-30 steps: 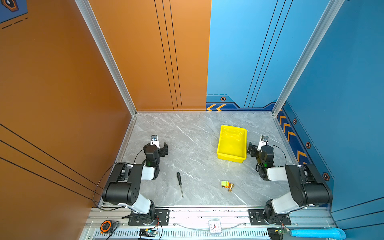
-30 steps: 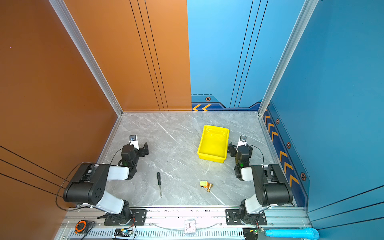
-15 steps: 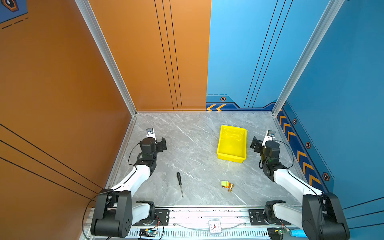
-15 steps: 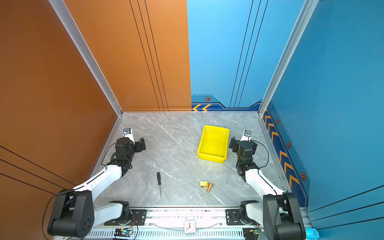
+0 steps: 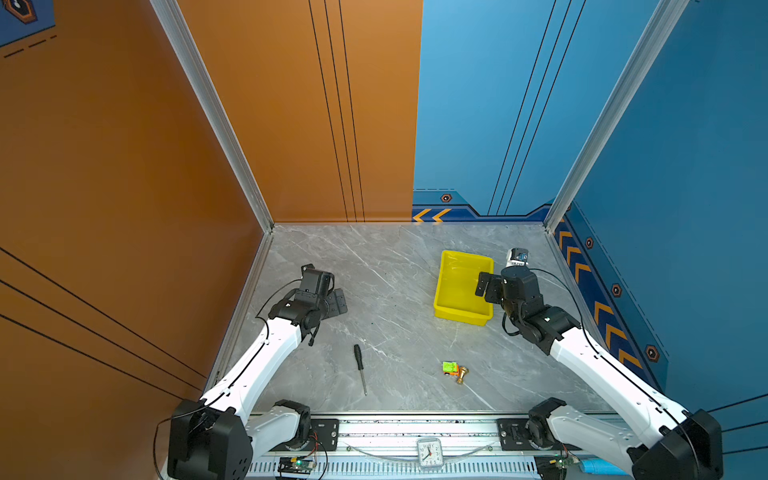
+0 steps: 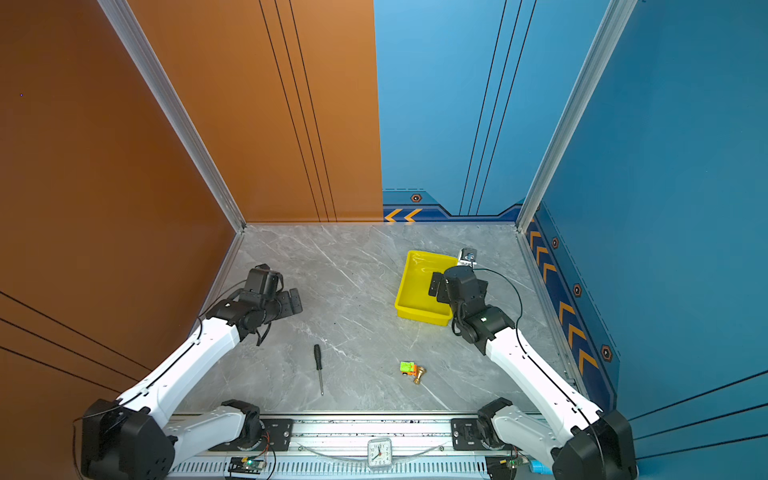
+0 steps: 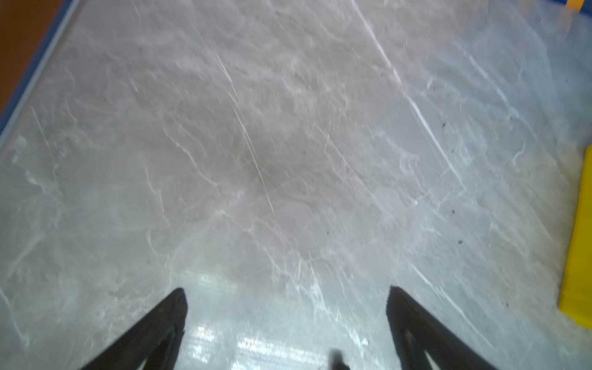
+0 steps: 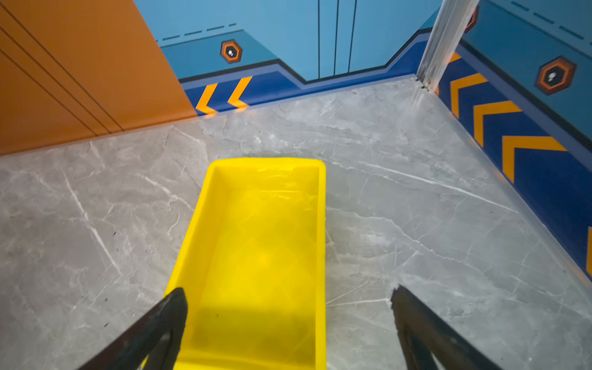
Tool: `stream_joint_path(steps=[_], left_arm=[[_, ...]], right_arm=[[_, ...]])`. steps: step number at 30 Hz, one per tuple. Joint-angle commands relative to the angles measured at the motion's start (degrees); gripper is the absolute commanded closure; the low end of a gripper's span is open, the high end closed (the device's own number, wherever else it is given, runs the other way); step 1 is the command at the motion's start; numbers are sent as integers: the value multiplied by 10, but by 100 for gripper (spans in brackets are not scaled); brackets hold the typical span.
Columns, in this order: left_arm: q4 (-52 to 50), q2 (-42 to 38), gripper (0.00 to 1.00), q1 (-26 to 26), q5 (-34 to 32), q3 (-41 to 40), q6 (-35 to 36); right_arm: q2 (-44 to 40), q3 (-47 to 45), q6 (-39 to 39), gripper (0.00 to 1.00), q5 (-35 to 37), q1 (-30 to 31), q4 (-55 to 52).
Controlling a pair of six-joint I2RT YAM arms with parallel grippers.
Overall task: Put the screwdriver in the bin
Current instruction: Pick up the screwdriver from the bottom-center of the table.
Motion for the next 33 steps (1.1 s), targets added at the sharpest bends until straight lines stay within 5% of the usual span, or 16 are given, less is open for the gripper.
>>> stream_joint_path(steps=[1,9,24,33], left_arm=[[-117,9,2,-35,23,24,-36],[-147,44,5,-113,41,-1,-76],[-84,149,13,-197,41,-22,-132],[-25,183,33,-202,61,-54,-153]], right_arm=[[5,14,59,0,22,36,-72],[29,26,85,0,38,113,-108],[40,24,78,0,38,123,-102],[39,21,76,0,34,114,-102]])
